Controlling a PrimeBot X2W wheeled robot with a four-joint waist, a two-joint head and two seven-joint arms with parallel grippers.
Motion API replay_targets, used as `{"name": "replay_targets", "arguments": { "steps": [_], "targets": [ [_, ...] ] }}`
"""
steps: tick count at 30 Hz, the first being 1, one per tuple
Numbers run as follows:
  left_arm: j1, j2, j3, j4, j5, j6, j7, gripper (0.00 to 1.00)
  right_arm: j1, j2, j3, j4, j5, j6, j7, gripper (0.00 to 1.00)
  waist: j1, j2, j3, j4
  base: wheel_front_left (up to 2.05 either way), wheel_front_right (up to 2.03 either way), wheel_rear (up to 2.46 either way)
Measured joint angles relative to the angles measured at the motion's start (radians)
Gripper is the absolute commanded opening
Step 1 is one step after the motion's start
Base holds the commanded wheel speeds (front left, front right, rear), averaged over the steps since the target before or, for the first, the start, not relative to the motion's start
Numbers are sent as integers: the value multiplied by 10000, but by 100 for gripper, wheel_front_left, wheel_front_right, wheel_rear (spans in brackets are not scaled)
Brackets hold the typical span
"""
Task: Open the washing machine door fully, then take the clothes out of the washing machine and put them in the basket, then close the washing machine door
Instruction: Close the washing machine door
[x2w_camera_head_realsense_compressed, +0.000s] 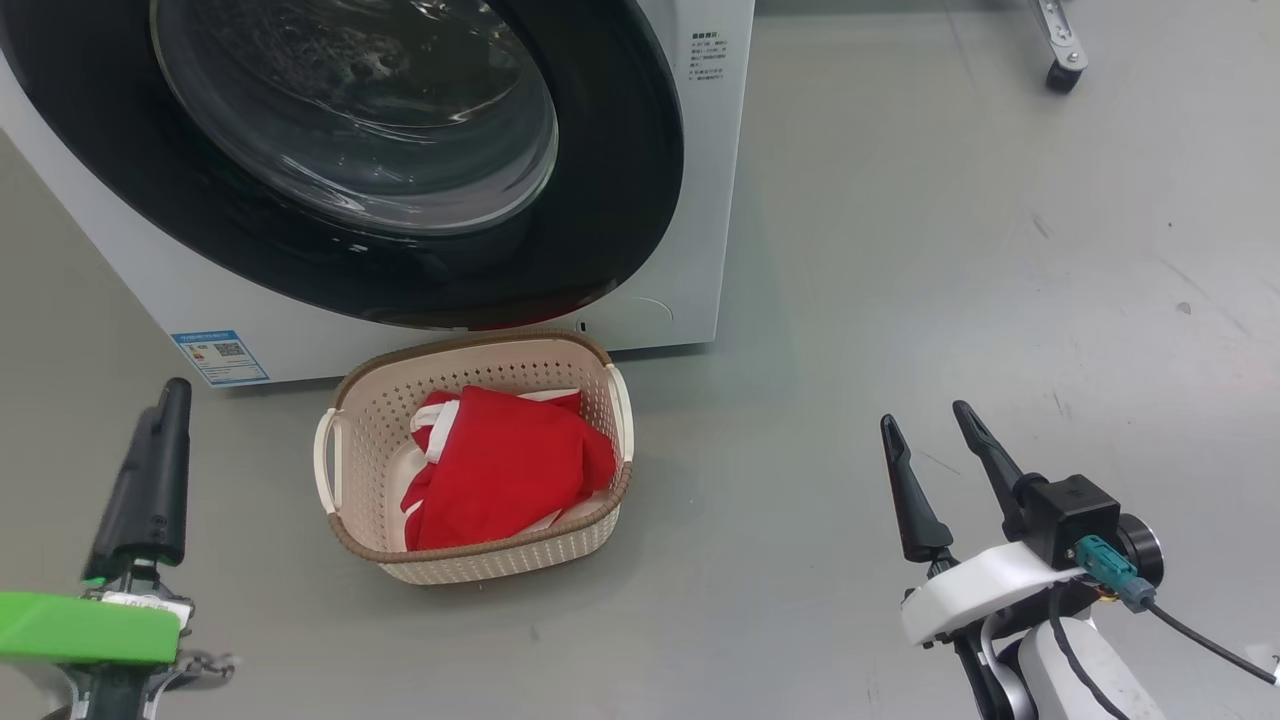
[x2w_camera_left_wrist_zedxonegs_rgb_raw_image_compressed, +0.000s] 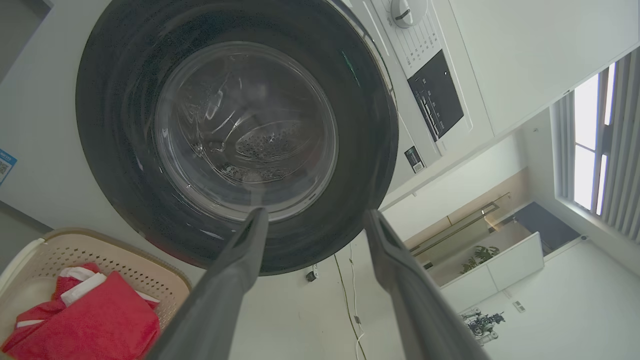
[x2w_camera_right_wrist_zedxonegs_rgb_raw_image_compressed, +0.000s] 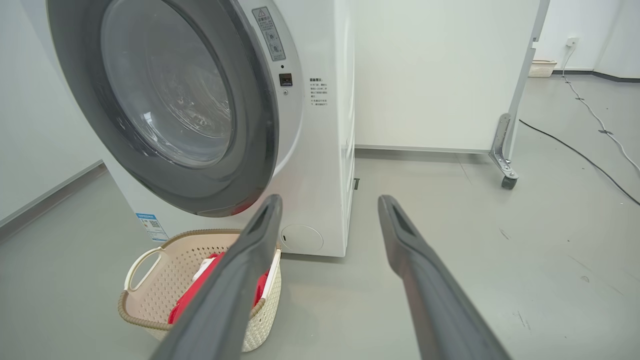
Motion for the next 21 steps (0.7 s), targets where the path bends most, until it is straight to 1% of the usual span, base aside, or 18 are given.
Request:
{"name": "replay_targets", "arguments": {
  "steps": [3, 5, 8, 14, 18, 21],
  "targets": [
    [-4, 384, -198, -387, 1524, 0, -825, 100, 7, 2, -63, -52, -13, 0, 0, 100, 0, 0, -35, -32, 0, 0, 0],
    [-4, 736, -378, -554, 2721, -2, -1354, 100, 13, 2, -81, -86, -77, 0, 0, 100, 0, 0, -60, -51, 0, 0, 0],
    [49, 1208, -642, -537, 4385, -8, -2054, 100, 35, 4, -109, -113, -84, 2, 0, 100, 0, 0, -99, -72, 0, 0, 0],
    [779, 1444, -880, 286, 7016, -2, -2993, 100, 195, 4, -128, -132, -150, 31, 0, 100, 0, 0, -202, -96, 0, 0, 0],
    [1139, 1471, -1248, 788, 8105, 410, -3427, 100, 230, 8, -150, -132, -151, 69, 0, 100, 0, 0, -272, -105, 0, 0, 0],
    [1287, 1440, -1613, 1177, 8690, 656, -3661, 100, 418, 8, -228, -111, -153, 88, 0, 100, 0, 0, -374, -93, 0, 0, 0]
  ]
}}
